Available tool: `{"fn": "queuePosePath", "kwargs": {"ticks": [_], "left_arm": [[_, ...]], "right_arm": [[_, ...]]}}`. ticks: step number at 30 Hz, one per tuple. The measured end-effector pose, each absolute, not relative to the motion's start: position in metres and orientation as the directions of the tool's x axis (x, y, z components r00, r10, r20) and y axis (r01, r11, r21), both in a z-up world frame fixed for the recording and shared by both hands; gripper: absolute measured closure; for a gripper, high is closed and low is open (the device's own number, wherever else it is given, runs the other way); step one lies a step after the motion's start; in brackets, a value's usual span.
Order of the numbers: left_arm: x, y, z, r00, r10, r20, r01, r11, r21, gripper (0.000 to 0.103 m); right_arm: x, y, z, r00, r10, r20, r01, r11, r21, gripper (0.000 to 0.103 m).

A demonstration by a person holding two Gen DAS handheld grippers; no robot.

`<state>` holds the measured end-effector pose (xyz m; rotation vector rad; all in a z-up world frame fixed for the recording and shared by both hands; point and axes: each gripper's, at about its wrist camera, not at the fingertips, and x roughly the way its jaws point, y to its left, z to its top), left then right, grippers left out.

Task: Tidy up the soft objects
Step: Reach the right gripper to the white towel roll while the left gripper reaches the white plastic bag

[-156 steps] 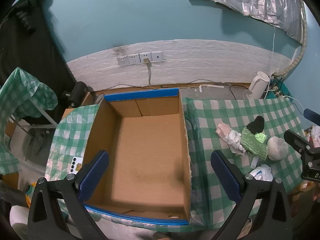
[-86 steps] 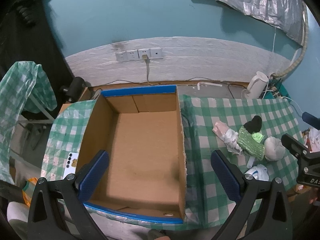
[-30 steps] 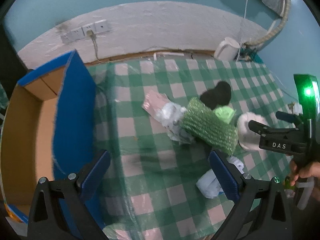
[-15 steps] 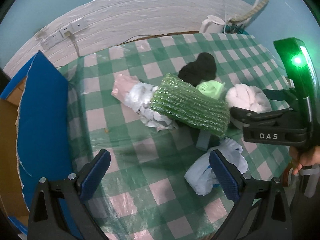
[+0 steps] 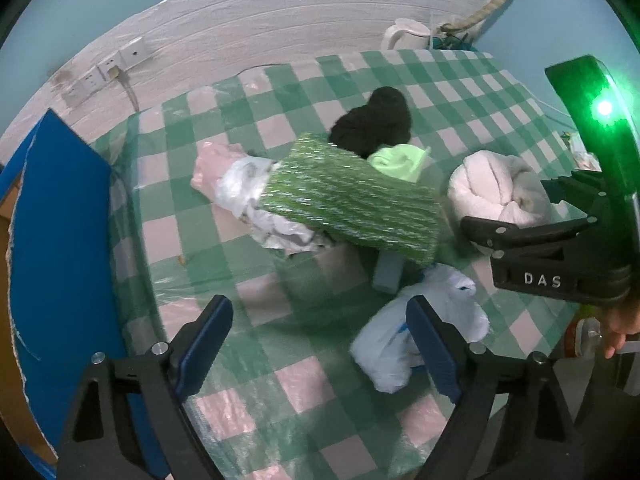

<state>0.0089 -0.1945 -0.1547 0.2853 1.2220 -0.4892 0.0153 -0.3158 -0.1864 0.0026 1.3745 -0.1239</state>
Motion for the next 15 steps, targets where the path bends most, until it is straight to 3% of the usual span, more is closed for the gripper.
{"fn": "queuePosePath", "kwargs": {"ticks": [15], "left_arm": [[-0.019,-0.236,-0.165,0.147,-0.275,-0.950,0.634,0.764,-0.123,0.014]], "right_arm": [[-0.015,-0.340,-0.149,0.227,-0.082,-0.971,0.192,0.981,-0.038,0.029]]}}
